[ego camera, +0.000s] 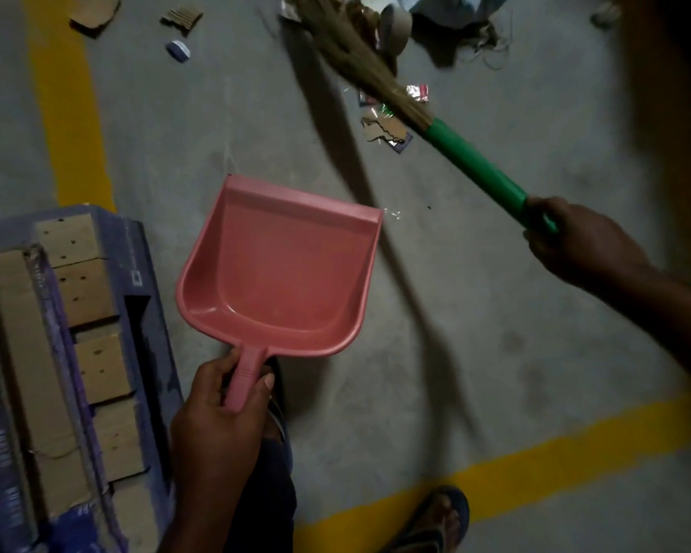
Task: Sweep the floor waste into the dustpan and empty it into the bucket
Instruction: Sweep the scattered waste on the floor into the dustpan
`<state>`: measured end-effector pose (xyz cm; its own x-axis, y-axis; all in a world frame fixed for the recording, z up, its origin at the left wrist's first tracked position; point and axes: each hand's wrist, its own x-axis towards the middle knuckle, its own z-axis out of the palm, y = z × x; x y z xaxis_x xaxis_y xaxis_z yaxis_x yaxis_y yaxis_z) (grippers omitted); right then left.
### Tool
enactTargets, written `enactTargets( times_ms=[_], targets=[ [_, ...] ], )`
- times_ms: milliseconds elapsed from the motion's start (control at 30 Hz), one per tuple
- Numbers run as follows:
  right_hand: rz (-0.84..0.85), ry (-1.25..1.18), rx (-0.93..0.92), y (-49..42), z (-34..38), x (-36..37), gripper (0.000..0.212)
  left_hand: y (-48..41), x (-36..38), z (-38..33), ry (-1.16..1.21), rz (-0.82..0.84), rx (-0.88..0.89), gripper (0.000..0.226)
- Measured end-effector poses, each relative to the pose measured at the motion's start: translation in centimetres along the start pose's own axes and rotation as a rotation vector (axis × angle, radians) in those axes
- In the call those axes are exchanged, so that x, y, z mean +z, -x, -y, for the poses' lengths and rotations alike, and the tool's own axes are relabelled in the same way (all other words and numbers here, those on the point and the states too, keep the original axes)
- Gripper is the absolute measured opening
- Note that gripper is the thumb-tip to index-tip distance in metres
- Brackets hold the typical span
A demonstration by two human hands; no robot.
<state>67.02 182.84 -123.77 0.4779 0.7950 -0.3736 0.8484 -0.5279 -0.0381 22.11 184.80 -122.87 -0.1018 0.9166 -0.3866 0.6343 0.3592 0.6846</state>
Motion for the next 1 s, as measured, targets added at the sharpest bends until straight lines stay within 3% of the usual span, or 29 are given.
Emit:
enactTargets(
  times_ms=[267, 333, 400, 633, 800, 933, 1000],
  targets=[
    [0.255, 0.122, -0.242, 11.4, -11.0, 3.2, 0.056, 0.8, -0.1, 0.4, -0.015, 0.011, -0.007, 0.037],
    [0.295, 0.124, -0.184, 13.2, -13.3, 3.8, 0.063, 1.2, 0.2, 0.3, -0.017, 0.028, -0.009, 0.038],
    [0.239, 0.146, -0.118, 13.2, -14.4, 4.2, 0.055, 1.7, 0.6, 0.2, -0.009, 0.056, -0.016, 0.039],
    [0.176, 0.139, 0.035, 8.1, -11.1, 3.4, 0.044, 3.4, 2.6, -0.2, -0.055, 0.131, 0.006, 0.037],
    [0.097, 0.015, 0.009, 9.1, -8.2, 3.8, 0.048, 3.9, 3.3, -0.1, -0.072, 0.14, 0.022, 0.04],
    [0.164, 0.032, -0.08, 10.3, -8.2, 5.3, 0.051, 3.9, 3.7, -0.1, -0.074, 0.16, 0.033, 0.041],
    [0.215, 0.054, -0.029, 10.1, -8.3, 6.0, 0.048, 3.9, 3.9, 0.0, -0.068, 0.163, 0.043, 0.042]
  ],
)
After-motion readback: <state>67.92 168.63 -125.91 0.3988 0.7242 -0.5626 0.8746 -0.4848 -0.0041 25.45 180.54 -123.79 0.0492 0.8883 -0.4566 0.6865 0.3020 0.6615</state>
